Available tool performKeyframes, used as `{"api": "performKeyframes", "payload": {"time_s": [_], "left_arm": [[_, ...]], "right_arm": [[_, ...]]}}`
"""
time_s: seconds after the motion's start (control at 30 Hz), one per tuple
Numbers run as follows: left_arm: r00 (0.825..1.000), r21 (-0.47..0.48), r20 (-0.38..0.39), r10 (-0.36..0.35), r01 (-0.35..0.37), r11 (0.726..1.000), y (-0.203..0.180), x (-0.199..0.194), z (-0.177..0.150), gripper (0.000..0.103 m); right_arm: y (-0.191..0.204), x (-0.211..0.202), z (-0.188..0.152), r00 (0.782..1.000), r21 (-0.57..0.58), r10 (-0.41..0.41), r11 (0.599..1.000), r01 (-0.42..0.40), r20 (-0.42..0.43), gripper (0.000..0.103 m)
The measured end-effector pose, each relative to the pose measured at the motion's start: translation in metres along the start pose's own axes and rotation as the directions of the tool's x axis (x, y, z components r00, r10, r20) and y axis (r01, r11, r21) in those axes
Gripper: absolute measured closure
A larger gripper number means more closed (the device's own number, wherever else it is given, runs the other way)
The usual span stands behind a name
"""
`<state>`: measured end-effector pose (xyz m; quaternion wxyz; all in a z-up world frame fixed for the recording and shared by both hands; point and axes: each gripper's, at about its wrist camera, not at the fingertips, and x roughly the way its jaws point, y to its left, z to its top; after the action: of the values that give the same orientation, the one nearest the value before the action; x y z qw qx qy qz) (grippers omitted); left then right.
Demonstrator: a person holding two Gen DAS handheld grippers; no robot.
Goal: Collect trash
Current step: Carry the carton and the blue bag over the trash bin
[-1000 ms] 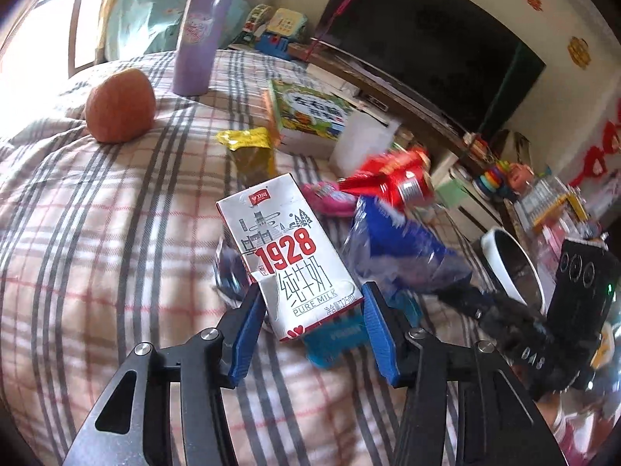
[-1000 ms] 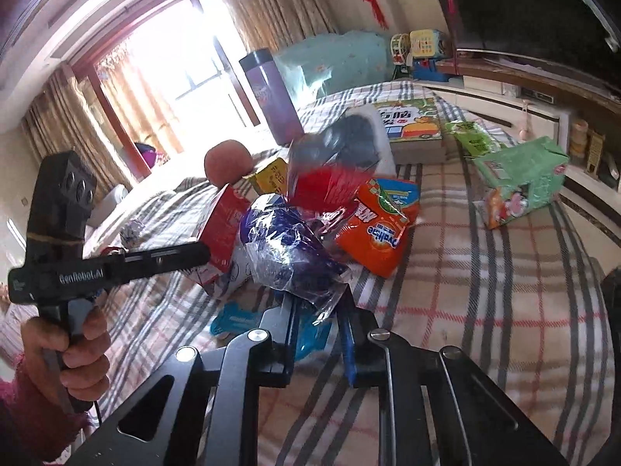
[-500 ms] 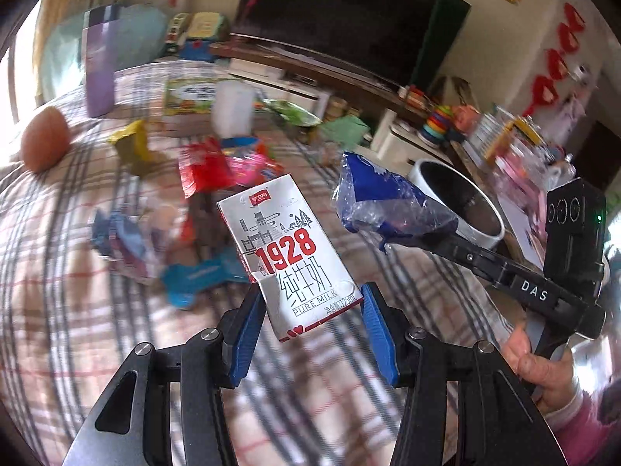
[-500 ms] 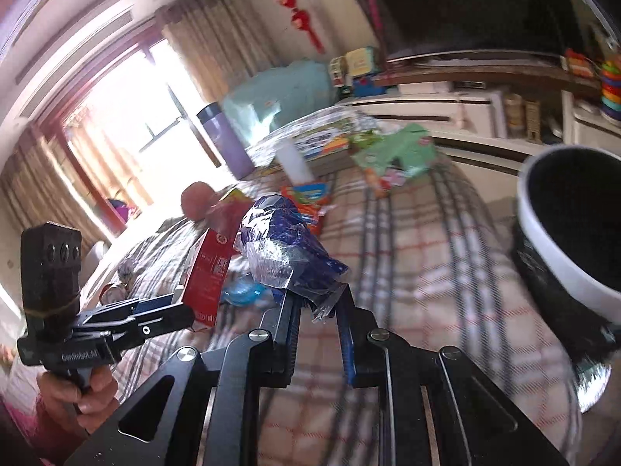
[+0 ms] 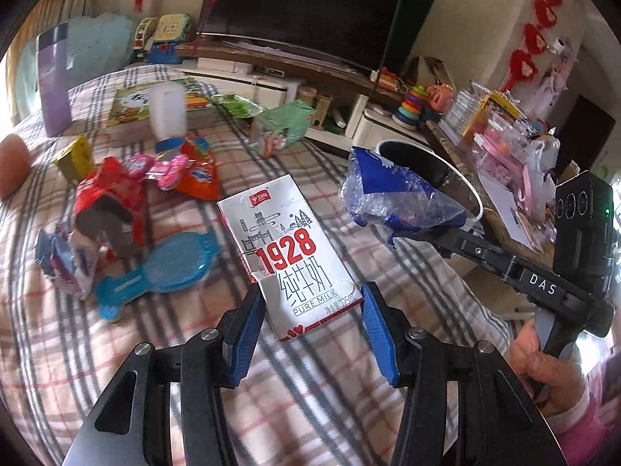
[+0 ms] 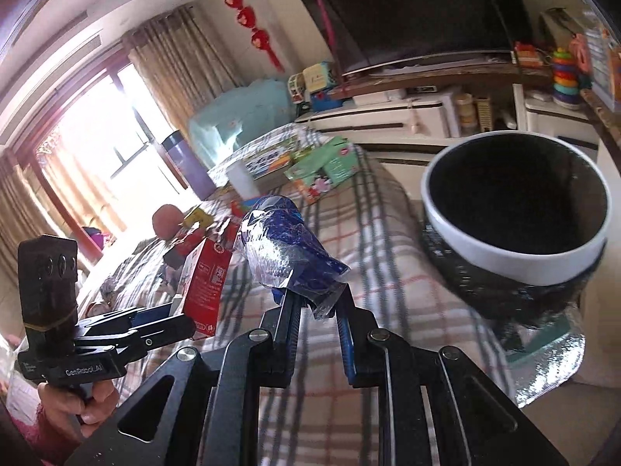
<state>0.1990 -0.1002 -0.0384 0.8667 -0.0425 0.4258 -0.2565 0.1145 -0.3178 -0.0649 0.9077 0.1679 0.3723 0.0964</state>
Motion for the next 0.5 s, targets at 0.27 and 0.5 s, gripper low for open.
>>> {"api": "performKeyframes", "payload": {"time_s": [0.27,0.5], "left_arm": [[1.0,0.043,-0.015,-0.016,0.017,0.999,-0.023,0.02,0.012,0.054],[0.999,0.065,-0.03,-0.033,0.035,0.997,-0.037,0.035,0.02,0.054]], "right_arm": [[-0.021,-0.018,0.002,0.999,0.038,-0.049,0.998,0.048,0.024,0.085],[-0.035,-0.033,0.002,0.995,0.058,-0.082,0.995,0.08,0.047,0.085]]}}
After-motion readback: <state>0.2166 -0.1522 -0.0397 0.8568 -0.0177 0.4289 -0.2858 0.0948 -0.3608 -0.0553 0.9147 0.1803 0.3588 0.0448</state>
